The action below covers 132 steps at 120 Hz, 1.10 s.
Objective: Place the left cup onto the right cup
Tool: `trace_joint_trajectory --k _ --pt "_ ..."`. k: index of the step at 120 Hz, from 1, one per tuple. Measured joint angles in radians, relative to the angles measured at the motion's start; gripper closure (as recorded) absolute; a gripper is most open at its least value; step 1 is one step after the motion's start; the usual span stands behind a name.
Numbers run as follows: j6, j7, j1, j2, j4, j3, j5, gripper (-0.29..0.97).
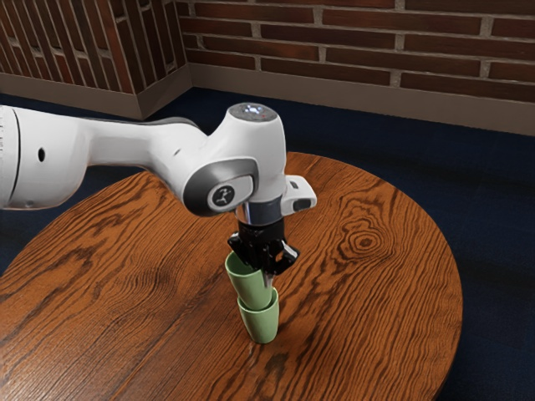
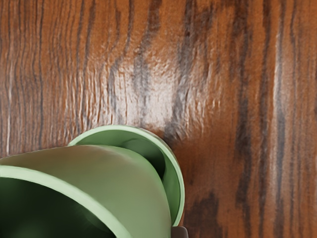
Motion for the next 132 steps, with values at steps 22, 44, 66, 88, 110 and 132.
trace_joint_trajectory --k 22,44,66,88,110,132 --pt "0.010 -0.003 0.000 0.013 -0.004 0.000 -0.001 0.78" --pt "0.020 -0.005 0.000 0.019 -0.007 0.000 -0.001 0.78" --pt "0.025 -0.010 -0.001 0.025 -0.007 0.000 -0.001 0.78" --pt "0.027 -0.014 -0.004 0.029 -0.007 -0.001 -0.001 0.78" --pt "0.033 -0.017 -0.005 0.036 -0.008 -0.001 -0.001 0.78" --pt "0.038 -0.020 -0.006 0.042 -0.009 0.000 -0.001 0.78"
